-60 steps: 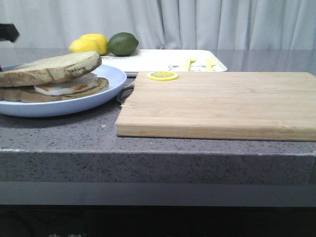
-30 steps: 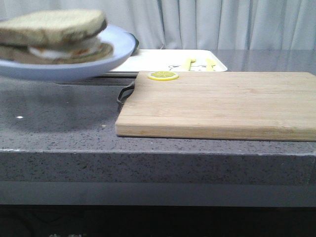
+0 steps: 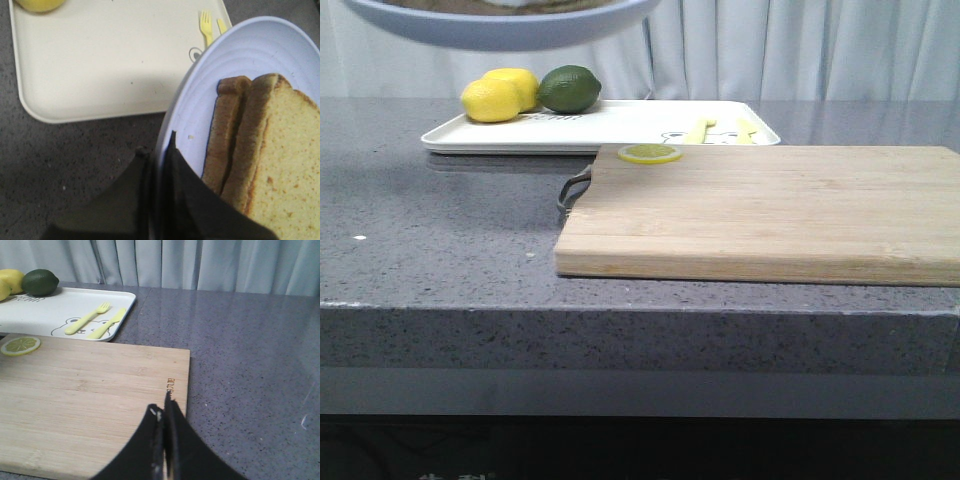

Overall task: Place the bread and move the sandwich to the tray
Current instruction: 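Lift the plate with the sandwich and carry it over the white tray, then lower the plate onto the tray and open the left gripper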

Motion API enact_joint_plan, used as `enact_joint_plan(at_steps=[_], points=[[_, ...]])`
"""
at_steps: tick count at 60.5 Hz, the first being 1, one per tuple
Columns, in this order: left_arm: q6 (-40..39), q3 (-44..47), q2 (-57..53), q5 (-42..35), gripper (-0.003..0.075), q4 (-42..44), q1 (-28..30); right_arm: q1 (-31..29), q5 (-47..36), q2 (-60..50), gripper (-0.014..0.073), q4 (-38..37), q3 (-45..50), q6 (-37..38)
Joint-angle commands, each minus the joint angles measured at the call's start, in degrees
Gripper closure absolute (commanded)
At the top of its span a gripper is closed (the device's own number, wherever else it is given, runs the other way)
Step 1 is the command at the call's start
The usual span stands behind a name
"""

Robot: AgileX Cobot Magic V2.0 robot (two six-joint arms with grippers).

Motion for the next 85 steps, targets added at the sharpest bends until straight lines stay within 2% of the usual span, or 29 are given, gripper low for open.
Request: enact_joint_plan(at_steps=[1, 13, 29, 40, 54, 70, 77, 85], points=[[-3.74, -8.5, 2.16, -0.14, 0.0739, -6.09, -0.39, -0.2, -4.75, 0.4, 0.0662, 0.0, -1.5, 0.07], [-9.5, -25.84, 14.73, 2.25, 0.0739, -5.59, -2.26, -0.21, -4.69, 0.4, 0.0662, 0.0, -1.5, 0.07], [-16.78, -51.08, 34.54, 3.35, 0.0738, 1.1, -6.14, -0.21, -4.63, 0.4, 0.0662, 0.0, -1.5, 0.07], [-19.02, -61.27, 42.91, 3.34, 0.0738, 1.1, -6.4, -0.21, -4.58, 0.4, 0.0662, 0.0, -1.5, 0.07], [-19.37, -62.67, 45.86, 1.32, 0.0738, 1.86, -6.29, -0.21, -4.58, 0.4, 0.0662, 0.0, -1.5, 0.07], [-19.84, -62.29, 46.0, 0.08, 0.0729, 7.31, -6.29, -0.21, -4.52, 0.4, 0.0662, 0.0, -1.5, 0.07], [-19.84, -62.19, 46.0, 0.45, 0.0635, 8.02, -6.29, -0.21, -4.52, 0.4, 0.0662, 0.0, -1.5, 0.07], [-19.84, -62.19, 46.0, 0.84, 0.0453, 8.36, -6.29, -0.21, -4.52, 0.4, 0.0662, 0.0, -1.5, 0.07]])
